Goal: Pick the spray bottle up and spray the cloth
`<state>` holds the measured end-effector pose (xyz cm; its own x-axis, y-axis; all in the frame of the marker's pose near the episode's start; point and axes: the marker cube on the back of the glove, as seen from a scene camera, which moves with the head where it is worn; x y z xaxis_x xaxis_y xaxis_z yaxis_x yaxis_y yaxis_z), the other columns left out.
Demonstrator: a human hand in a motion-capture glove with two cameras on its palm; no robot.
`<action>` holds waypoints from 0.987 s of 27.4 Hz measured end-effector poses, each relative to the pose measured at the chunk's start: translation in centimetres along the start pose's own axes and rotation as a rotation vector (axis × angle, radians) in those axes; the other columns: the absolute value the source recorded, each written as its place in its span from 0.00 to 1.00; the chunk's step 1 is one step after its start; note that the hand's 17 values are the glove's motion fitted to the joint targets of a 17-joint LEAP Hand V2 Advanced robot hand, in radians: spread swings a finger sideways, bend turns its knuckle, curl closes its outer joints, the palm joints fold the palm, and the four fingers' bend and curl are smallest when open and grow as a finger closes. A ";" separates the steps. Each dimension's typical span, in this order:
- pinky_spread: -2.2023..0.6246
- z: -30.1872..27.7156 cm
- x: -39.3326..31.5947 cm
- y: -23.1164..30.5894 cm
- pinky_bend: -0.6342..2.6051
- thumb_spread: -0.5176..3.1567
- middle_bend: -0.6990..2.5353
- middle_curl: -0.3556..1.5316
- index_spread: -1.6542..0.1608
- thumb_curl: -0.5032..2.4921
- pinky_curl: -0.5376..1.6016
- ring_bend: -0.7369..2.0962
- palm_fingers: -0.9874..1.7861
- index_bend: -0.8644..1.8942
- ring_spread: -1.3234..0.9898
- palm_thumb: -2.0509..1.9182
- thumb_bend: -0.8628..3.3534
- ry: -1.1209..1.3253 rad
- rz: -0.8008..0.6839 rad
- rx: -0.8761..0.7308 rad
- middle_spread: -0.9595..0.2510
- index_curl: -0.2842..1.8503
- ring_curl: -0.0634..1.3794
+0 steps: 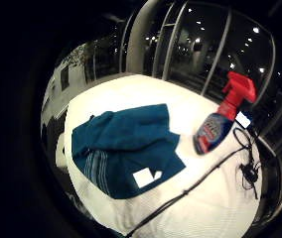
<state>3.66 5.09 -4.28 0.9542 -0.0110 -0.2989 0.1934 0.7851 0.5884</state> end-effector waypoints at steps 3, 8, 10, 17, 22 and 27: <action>0.86 -0.9 1.7 0.8 0.32 0.45 0.28 0.35 0.70 0.25 0.40 0.39 0.45 0.33 0.56 0.65 0.22 0.016 0.025 0.040 0.72 0.22 0.24; 0.86 -2.2 5.2 2.1 0.33 0.44 0.28 0.36 0.71 0.26 0.41 0.40 0.43 0.33 0.56 0.66 0.22 0.007 0.121 0.114 0.72 0.21 0.25; 0.86 -2.7 6.8 2.4 0.34 0.44 0.28 0.36 0.71 0.26 0.41 0.41 0.42 0.33 0.56 0.66 0.21 -0.011 0.171 0.157 0.72 0.20 0.25; 0.86 -3.0 12.6 3.0 0.35 0.44 0.29 0.37 0.71 0.27 0.42 0.42 0.41 0.34 0.56 0.67 0.21 -0.090 0.385 0.253 0.73 0.19 0.26; 0.86 -1.8 16.3 2.2 0.35 0.43 0.29 0.37 0.72 0.28 0.42 0.42 0.40 0.34 0.55 0.68 0.20 -0.169 0.526 0.274 0.74 0.19 0.26; 0.85 -0.1 18.9 1.1 0.36 0.42 0.30 0.38 0.72 0.28 0.42 0.42 0.39 0.34 0.55 0.69 0.20 -0.238 0.638 0.259 0.75 0.19 0.26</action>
<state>21.87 5.83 -9.40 0.9175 0.2418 0.3158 -0.3971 0.5123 0.7615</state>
